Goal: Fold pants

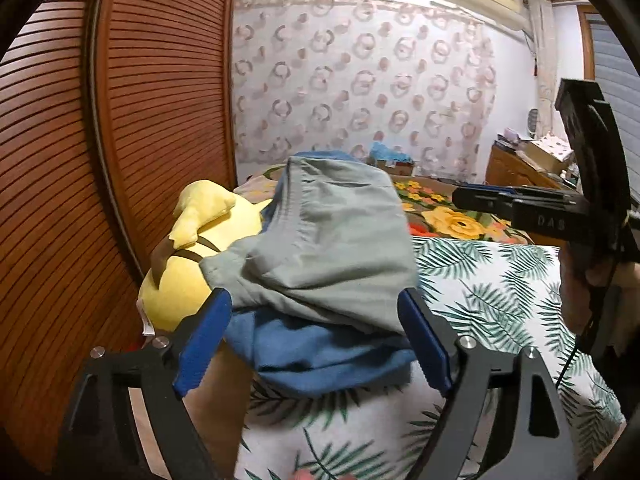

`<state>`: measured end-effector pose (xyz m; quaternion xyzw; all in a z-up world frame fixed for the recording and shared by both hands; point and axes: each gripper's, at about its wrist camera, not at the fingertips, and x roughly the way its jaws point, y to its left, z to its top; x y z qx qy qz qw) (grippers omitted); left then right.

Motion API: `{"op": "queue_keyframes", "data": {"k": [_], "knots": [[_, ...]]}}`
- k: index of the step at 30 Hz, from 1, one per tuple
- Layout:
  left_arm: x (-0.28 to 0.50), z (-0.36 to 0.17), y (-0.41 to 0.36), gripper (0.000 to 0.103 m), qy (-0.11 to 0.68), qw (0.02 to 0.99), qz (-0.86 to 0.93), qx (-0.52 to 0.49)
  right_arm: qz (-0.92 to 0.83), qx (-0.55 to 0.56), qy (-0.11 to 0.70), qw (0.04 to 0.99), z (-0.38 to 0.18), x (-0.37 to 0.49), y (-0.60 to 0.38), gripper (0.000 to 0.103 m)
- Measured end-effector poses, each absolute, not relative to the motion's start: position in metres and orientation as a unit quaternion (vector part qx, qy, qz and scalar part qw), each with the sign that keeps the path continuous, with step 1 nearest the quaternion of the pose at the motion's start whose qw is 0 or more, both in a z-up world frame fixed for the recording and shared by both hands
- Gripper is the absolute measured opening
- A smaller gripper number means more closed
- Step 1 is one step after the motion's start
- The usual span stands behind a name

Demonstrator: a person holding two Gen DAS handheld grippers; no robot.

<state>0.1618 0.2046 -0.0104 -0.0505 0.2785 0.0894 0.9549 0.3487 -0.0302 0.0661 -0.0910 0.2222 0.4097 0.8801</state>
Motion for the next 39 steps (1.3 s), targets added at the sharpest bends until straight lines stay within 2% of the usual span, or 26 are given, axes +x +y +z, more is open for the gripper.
{"op": "queue_keyframes", "data": {"k": [2, 9, 12, 39], "knots": [[0.158, -0.007, 0.195, 0.085, 0.280, 0.956, 0.076, -0.041, 0.407, -0.089, 0.221, 0.882, 0.068, 0.340, -0.038, 0.031], [0.139, 0.003, 0.168, 0.085, 0.266, 0.962, 0.058, -0.024, 0.390, -0.078, 0.207, 0.894, 0.073, 0.295, -0.070, 0.048], [0.132, 0.006, 0.159, 0.085, 0.260, 0.964, 0.052, -0.024, 0.377, -0.075, 0.202, 0.901, 0.074, 0.276, -0.084, 0.052], [0.089, 0.008, 0.051, 0.085, 0.264, 0.964, -0.025, -0.005, 0.217, -0.019, 0.209, 0.953, 0.061, 0.117, -0.177, 0.059]]}}
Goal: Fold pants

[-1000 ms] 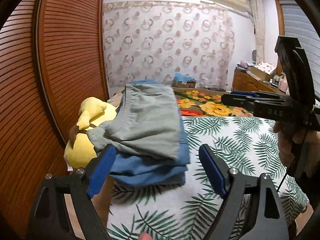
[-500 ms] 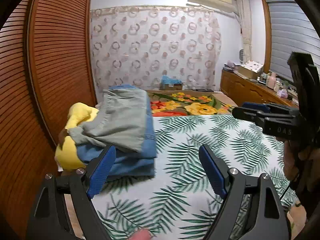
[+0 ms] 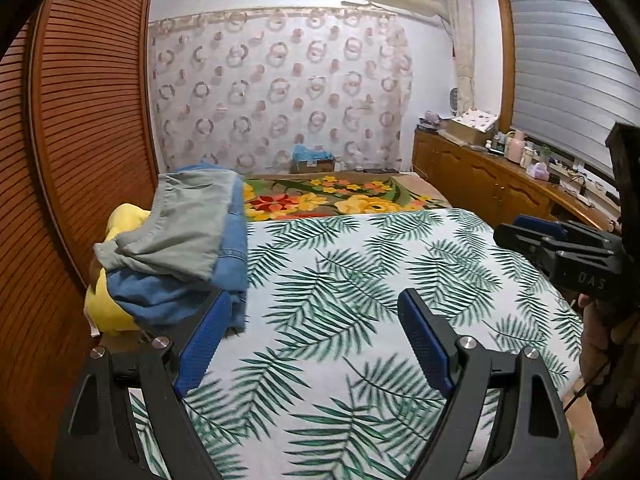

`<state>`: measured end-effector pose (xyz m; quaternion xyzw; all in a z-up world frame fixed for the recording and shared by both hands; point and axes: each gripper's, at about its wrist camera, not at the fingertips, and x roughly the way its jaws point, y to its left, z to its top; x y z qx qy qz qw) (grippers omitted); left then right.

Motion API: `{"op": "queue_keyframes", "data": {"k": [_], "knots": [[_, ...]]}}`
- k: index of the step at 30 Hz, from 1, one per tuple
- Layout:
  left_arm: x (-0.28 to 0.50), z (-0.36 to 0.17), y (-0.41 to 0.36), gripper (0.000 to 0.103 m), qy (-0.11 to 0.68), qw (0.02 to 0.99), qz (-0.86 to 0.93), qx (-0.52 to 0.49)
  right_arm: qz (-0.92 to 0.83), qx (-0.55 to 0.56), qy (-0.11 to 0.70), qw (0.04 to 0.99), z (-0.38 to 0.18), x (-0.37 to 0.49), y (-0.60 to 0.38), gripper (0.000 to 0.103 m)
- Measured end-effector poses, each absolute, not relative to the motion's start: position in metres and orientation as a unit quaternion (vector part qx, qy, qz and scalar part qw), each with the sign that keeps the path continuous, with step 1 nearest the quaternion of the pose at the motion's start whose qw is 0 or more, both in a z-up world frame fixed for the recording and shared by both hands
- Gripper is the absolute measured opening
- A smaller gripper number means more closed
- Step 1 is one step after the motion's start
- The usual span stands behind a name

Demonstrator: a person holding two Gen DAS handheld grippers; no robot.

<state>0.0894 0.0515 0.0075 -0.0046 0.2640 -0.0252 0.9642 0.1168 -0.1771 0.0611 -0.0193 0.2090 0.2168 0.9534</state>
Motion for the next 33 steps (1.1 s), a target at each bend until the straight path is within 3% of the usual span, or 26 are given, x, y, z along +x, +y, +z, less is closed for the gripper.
{"op": "queue_keyframes", "data": {"k": [20, 33], "knots": [[0.063, 0.053, 0.019, 0.085, 0.223, 0.974, -0.036, 0.007, 0.133, -0.002, 0.152, 0.979, 0.088, 0.038, -0.165, 0.059], [0.057, 0.060, 0.020, 0.085, 0.214, 0.976, -0.034, 0.002, 0.132, -0.001, 0.141, 0.981, 0.070, 0.039, -0.174, 0.059]]}}
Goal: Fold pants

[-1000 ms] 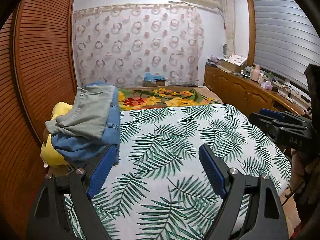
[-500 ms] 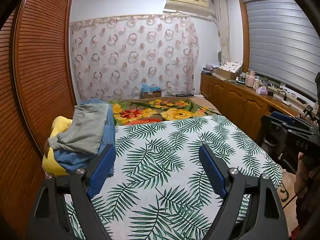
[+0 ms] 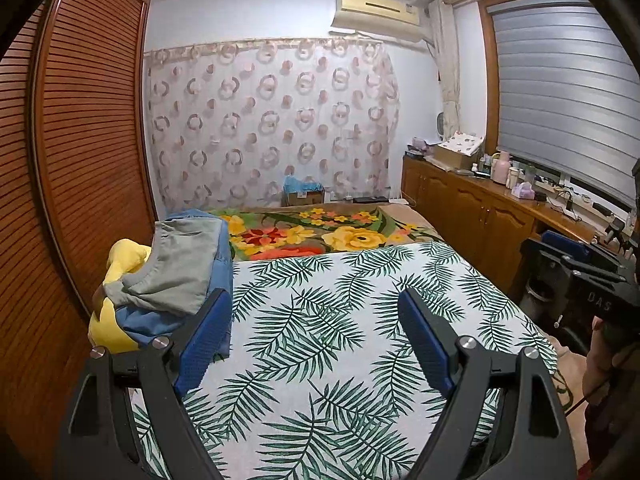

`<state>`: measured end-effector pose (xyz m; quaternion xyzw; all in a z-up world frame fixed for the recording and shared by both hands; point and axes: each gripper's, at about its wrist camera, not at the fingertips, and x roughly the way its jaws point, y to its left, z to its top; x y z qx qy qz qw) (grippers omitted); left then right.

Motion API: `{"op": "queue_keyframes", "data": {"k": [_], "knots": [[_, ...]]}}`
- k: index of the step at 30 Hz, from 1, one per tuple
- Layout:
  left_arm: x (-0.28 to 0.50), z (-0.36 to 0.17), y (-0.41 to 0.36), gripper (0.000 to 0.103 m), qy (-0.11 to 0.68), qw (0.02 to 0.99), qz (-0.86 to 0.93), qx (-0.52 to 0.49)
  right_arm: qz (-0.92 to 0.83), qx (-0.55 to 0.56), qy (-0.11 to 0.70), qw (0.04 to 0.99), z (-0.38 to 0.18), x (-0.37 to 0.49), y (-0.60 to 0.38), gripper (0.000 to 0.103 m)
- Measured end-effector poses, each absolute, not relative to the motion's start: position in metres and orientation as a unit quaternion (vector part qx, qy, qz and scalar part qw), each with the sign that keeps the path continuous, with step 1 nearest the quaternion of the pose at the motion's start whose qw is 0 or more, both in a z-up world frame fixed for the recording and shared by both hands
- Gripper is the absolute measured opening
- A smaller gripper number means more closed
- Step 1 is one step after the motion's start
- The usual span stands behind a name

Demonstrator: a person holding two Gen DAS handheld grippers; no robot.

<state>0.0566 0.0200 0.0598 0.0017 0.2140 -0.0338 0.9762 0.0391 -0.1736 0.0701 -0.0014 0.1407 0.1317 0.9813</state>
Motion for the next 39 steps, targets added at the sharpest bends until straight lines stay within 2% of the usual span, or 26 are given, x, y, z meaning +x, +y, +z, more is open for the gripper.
{"op": "queue_keyframes", "data": {"k": [39], "knots": [[0.0537, 0.0634, 0.0209, 0.085, 0.209, 0.977, -0.030, 0.003, 0.134, -0.008, 0.138, 0.981, 0.0674, 0.0411, -0.1835, 0.059]]}}
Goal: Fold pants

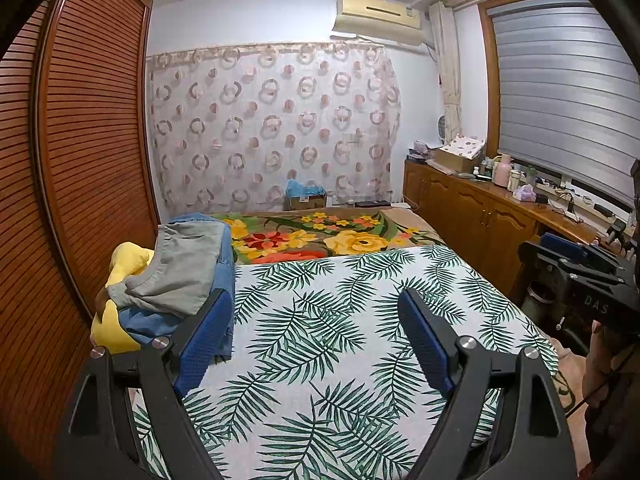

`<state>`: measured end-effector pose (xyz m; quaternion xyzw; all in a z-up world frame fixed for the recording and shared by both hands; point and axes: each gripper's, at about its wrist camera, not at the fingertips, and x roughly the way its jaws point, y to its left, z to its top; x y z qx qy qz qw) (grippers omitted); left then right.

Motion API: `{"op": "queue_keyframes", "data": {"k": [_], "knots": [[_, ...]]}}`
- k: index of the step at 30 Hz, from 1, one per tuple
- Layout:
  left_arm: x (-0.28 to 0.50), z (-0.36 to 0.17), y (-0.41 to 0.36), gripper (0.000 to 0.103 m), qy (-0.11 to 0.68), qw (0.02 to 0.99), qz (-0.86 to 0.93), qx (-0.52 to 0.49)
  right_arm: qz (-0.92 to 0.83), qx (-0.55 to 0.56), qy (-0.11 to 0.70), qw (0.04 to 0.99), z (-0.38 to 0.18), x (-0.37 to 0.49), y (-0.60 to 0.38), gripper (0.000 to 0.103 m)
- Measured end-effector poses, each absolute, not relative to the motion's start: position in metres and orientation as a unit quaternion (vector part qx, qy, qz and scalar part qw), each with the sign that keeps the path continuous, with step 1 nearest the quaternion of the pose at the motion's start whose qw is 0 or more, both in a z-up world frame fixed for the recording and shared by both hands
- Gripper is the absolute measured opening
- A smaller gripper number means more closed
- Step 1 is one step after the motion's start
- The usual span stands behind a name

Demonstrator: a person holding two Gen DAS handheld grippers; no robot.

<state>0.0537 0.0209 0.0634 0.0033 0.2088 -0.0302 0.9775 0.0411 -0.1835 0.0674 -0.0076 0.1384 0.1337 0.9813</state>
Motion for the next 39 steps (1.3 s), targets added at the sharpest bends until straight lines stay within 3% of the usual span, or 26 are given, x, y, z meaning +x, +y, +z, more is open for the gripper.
{"op": "queue_keyframes", "data": {"k": [39], "knots": [[0.0524, 0.0628, 0.0205, 0.085, 0.206, 0.978, -0.029, 0.004, 0.133, -0.008, 0.137, 0.981, 0.0663, 0.0394, -0.1811, 0.058]]}}
